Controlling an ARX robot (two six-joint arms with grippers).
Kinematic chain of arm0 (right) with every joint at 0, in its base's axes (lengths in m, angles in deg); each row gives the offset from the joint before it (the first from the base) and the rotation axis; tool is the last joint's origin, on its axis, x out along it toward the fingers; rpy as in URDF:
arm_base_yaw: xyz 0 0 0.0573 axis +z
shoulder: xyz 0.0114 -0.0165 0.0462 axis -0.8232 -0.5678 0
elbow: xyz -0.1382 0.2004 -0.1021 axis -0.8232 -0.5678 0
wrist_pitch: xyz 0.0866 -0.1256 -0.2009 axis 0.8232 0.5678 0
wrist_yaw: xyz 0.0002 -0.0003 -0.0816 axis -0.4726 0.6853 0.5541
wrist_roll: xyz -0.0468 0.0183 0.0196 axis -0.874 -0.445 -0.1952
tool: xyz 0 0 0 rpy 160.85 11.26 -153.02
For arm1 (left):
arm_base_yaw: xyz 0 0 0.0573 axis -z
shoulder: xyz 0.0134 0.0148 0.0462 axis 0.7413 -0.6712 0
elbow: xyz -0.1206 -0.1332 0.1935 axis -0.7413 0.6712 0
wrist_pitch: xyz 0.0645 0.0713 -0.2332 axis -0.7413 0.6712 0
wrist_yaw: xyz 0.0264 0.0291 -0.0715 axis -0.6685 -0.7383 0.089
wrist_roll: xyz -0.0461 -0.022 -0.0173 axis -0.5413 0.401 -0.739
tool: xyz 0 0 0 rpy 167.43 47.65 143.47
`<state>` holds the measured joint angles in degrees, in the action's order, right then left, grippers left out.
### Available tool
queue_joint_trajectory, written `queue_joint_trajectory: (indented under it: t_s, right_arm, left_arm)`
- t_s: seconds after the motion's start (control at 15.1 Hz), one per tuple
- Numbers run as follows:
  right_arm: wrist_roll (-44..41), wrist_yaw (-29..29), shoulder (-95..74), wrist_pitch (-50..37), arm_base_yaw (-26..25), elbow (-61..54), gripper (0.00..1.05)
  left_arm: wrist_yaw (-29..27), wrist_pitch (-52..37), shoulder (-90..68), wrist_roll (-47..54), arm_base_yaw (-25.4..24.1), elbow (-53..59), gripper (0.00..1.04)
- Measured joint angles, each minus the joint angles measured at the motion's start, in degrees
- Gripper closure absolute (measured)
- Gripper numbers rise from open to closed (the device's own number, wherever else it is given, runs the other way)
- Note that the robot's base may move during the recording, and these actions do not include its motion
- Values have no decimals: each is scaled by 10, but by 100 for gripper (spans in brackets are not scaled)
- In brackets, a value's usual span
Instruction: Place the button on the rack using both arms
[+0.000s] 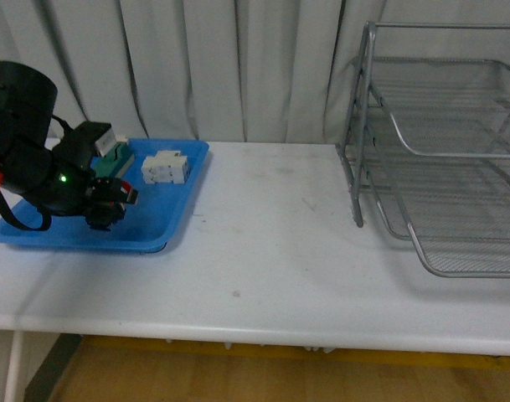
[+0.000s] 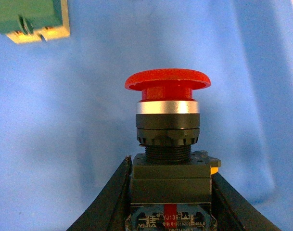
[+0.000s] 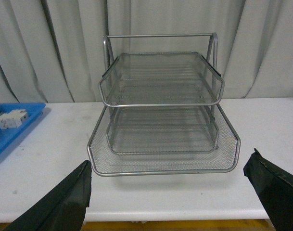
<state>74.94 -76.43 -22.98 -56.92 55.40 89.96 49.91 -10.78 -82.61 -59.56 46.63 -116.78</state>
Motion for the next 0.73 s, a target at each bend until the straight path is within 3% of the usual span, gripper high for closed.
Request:
queue_joint_trajectory:
  t_s: [0.33,0.73]
  right_arm:
    - [0,0,0,0,0,0,6]
    - [0,0,0,0,0,0,6]
  left_arm:
    - [46,-121,252,-32,6,225,69]
    - [38,-189,558,-58,-31,532,69]
